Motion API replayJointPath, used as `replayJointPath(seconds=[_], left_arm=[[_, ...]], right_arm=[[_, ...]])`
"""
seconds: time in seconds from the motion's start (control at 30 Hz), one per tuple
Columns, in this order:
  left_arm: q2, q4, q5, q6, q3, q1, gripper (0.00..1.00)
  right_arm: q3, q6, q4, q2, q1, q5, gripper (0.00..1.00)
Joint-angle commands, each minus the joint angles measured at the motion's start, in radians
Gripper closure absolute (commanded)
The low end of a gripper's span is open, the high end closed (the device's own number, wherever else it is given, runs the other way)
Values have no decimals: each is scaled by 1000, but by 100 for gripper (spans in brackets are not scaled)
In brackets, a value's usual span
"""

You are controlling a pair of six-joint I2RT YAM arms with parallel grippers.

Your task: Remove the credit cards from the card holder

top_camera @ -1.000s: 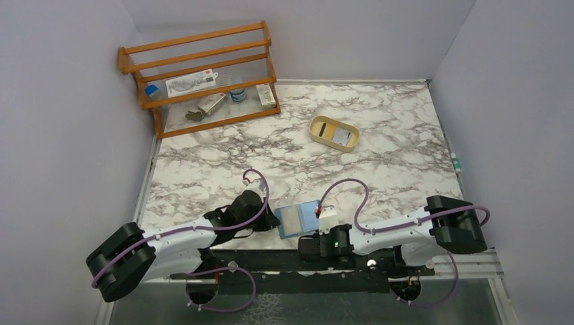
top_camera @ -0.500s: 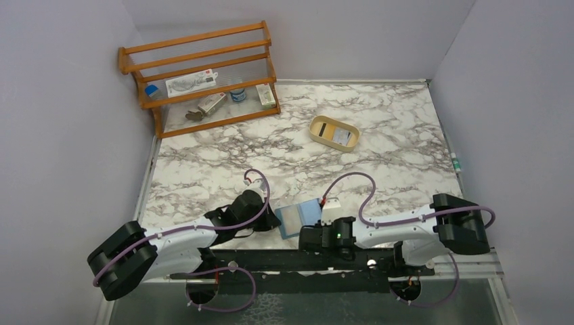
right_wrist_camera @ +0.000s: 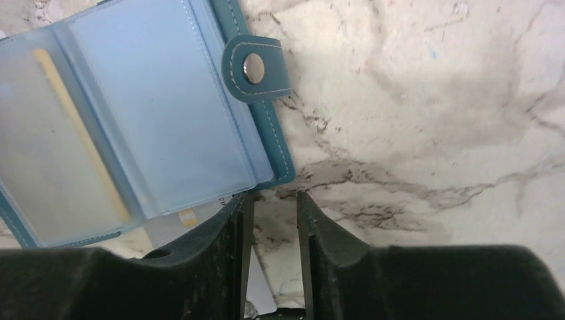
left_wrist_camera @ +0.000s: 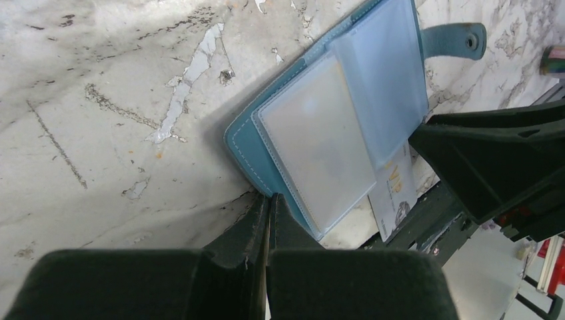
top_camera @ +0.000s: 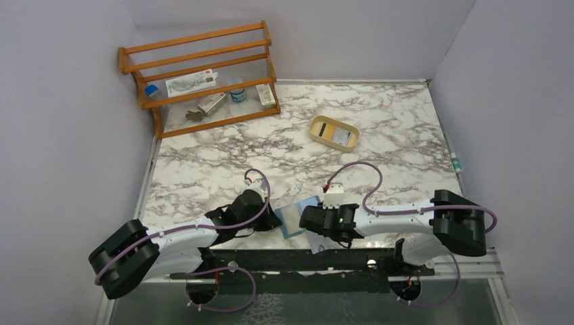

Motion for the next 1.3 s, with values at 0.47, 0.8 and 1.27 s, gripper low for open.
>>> replayJointPath(seconds=[0.47, 0.8, 1.27], left_arm=[[3, -77, -47, -11, 3, -2, 100], [11, -112, -76, -36, 31, -3, 100], [29, -107, -105, -55, 35, -2, 100]], right_arm=[[54, -178, -51, -109, 46, 3, 30], [-64, -147, -10, -167, 159, -112, 58], [-45, -95, 1, -60, 260, -147, 95]])
